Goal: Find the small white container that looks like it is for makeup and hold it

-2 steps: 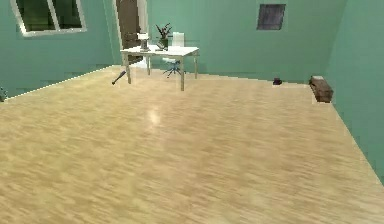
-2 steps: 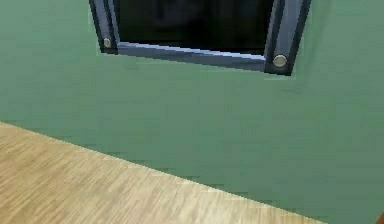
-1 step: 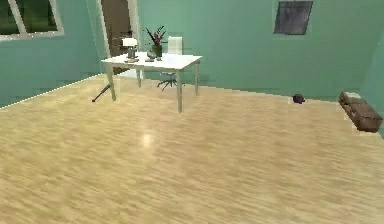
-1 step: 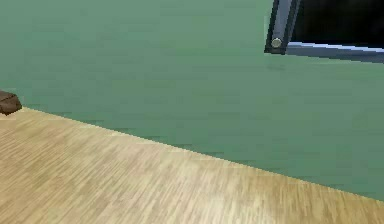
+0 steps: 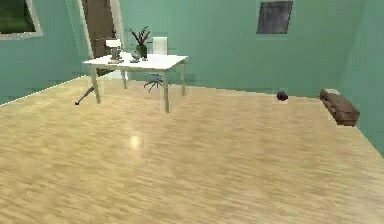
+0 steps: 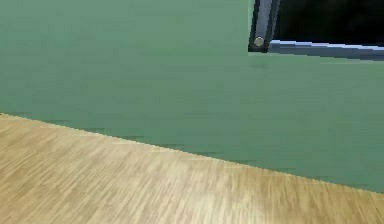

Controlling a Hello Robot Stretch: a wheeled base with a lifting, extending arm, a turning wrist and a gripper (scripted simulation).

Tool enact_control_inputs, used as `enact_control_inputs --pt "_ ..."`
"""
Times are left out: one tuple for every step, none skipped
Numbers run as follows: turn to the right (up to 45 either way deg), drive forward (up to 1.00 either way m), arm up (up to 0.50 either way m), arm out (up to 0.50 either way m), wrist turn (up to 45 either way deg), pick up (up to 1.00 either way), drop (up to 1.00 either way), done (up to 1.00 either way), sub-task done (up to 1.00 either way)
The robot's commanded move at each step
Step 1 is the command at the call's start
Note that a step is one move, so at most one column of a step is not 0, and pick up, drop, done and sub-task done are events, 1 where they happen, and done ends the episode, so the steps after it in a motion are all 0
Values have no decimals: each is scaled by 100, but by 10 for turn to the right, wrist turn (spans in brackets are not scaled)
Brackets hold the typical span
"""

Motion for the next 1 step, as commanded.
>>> enact_control_inputs --pt "0 100 0 0 0 0 0 0 0"
